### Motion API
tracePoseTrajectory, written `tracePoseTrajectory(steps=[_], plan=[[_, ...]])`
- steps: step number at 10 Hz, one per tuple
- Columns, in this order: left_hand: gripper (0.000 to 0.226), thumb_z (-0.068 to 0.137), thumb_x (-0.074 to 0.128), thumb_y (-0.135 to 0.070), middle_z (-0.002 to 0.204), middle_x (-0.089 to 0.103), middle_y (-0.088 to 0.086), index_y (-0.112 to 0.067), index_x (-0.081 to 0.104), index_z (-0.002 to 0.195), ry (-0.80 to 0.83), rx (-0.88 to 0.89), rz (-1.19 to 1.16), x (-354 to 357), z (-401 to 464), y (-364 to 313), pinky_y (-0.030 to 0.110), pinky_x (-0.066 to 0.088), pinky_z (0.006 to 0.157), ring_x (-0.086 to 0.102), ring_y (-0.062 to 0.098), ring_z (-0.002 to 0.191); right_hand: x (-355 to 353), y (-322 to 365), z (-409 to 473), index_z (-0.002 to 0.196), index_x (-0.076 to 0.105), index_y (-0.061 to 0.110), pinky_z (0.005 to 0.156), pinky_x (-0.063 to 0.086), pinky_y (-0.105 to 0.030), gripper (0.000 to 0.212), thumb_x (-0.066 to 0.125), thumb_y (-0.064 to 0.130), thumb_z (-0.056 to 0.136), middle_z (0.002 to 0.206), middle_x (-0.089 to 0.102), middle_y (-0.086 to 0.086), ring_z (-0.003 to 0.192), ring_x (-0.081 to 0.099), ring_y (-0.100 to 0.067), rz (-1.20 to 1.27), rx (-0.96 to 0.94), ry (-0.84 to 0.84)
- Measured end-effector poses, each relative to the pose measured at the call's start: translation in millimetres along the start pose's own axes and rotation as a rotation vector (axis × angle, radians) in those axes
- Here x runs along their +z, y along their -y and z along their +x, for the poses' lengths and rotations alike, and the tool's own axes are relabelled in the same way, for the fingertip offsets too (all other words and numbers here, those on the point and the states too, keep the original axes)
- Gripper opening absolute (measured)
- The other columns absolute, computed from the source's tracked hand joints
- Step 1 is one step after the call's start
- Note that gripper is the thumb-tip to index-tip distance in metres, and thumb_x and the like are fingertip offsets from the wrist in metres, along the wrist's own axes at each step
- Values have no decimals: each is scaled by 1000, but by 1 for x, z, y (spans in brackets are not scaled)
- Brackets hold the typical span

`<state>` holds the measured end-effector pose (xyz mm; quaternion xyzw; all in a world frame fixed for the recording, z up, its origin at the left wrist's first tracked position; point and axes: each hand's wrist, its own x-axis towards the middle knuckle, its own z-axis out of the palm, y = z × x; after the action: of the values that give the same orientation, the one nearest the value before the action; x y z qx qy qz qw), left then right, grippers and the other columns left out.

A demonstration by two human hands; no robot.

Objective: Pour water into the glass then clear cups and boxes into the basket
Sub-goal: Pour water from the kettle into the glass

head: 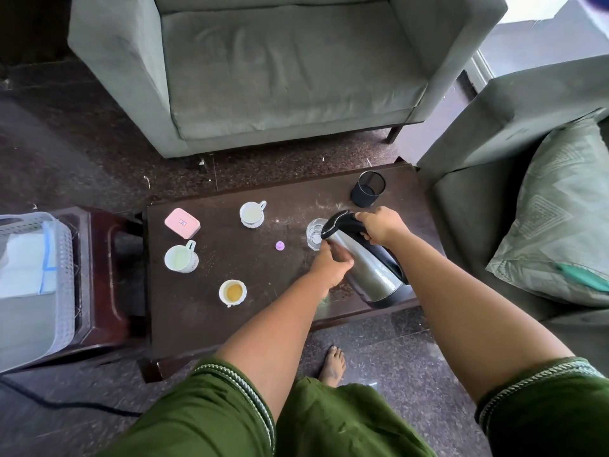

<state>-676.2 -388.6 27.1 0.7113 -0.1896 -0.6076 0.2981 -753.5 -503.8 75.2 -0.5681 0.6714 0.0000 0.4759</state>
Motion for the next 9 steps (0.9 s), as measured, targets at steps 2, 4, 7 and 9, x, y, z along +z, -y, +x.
tracePoseTrajectory(steps=[2,4,7,9], plan=[[83,91,64,-22,156,29,5,-18,10,153,5,-2,-3,1,-1,1,36,31,112,31,24,142,-4,3,0,122,61,8,70,51,-28,33,46,17,93,67,52,0,57,52,-18,-236,-77,42],[84,90,65,-19,156,29,5,-19,10,153,8,1,-18,1,-2,1,36,31,113,31,24,142,0,1,2,109,63,-2,64,50,-28,38,55,29,88,73,58,-4,68,56,-23,-53,-13,10],[84,90,65,-18,155,29,5,-19,10,153,13,1,-19,2,-5,-1,37,32,112,32,24,141,-3,-2,0,110,63,-2,72,52,-33,37,55,28,89,70,57,-3,66,57,-23,-48,-25,4],[83,90,64,-17,154,32,5,-18,10,153,15,4,-6,1,-5,1,34,33,109,34,24,140,-12,0,-11,123,60,10,71,45,-28,33,41,11,96,94,65,-18,84,61,-31,-278,-155,21]])
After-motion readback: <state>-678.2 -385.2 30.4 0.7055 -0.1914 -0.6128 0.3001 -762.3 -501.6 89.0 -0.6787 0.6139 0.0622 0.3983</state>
